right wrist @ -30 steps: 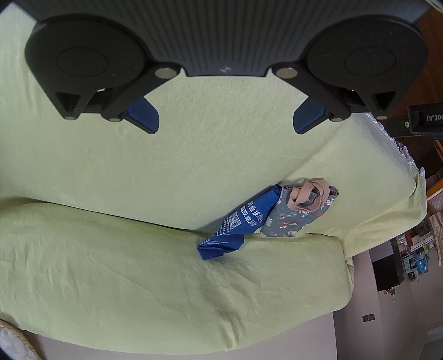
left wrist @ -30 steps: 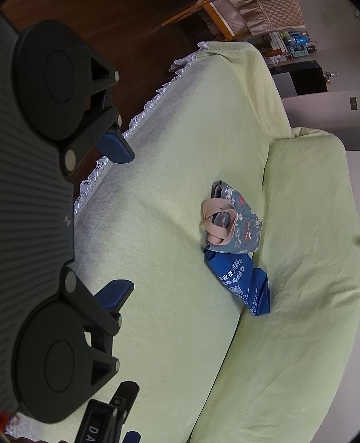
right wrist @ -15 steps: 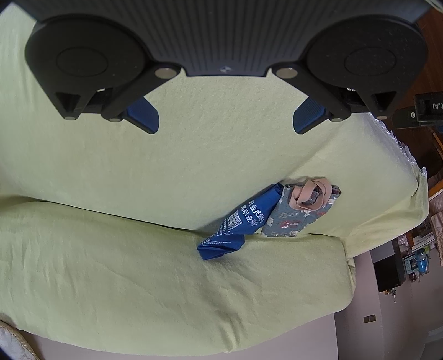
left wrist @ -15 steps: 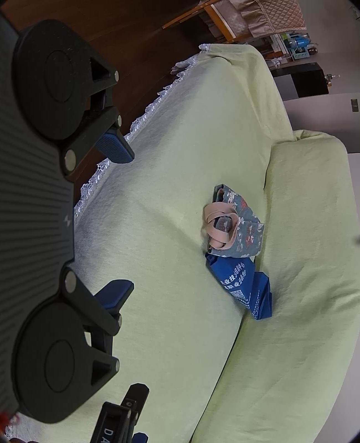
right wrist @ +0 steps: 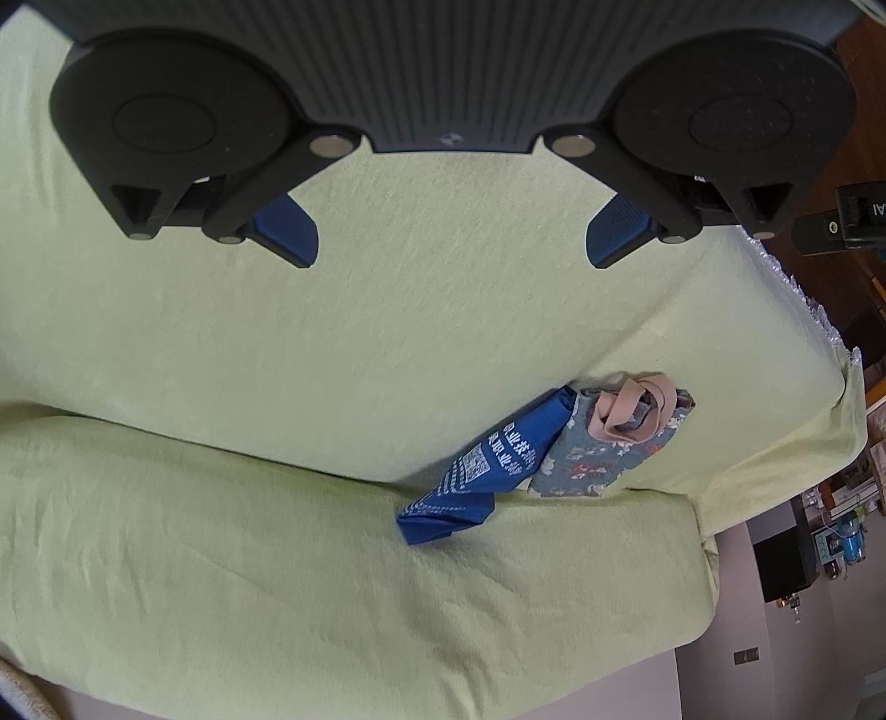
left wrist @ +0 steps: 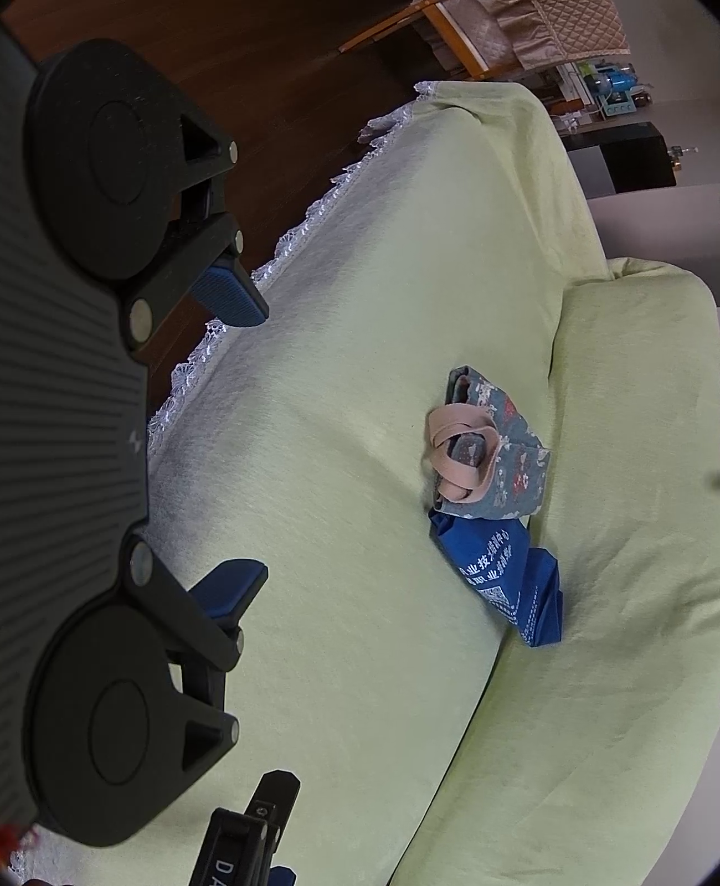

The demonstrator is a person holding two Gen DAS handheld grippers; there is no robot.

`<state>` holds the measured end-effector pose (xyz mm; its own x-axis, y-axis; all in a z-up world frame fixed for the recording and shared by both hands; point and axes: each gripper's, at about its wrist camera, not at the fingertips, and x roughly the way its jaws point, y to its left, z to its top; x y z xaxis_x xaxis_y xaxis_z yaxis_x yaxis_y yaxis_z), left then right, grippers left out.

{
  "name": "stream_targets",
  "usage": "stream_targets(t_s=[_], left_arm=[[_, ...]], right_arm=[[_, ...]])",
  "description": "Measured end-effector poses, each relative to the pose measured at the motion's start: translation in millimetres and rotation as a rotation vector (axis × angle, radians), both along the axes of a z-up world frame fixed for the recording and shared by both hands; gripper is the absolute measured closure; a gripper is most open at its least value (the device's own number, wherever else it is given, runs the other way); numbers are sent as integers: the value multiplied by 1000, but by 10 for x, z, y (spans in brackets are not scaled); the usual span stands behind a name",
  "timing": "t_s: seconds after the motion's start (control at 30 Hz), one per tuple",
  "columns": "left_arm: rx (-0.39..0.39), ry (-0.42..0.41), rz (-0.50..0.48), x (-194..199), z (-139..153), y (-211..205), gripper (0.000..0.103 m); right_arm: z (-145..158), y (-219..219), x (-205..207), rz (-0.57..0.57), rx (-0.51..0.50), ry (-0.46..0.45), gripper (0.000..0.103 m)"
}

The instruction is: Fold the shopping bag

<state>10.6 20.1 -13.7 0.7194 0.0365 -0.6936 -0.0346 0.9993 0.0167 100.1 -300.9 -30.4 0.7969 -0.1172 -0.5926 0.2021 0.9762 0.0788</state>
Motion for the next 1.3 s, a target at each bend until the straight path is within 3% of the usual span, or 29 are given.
stream_targets(t_s=[0.23, 0.6, 0.73, 0.97, 1.07, 1.3], left_arm=[[1, 2, 7, 70, -40, 39, 11], [25, -41, 14, 172, -41, 137, 11], [40, -95, 15, 229, 26, 201, 11], [48, -126, 34, 431, 24, 366, 11], [65, -116, 35, 583, -48, 440, 10], [71, -86, 38, 975, -246, 623, 10]], right_arm=[[-14, -50, 103, 8, 27, -9, 1], [56, -8, 368, 27, -32, -43, 1], [198, 30, 524, 46, -62, -110, 1], [496, 133, 790, 59, -55, -349, 1], [446, 226, 1032, 107, -66, -335, 1], [33, 602, 1718, 265, -183, -176, 2]])
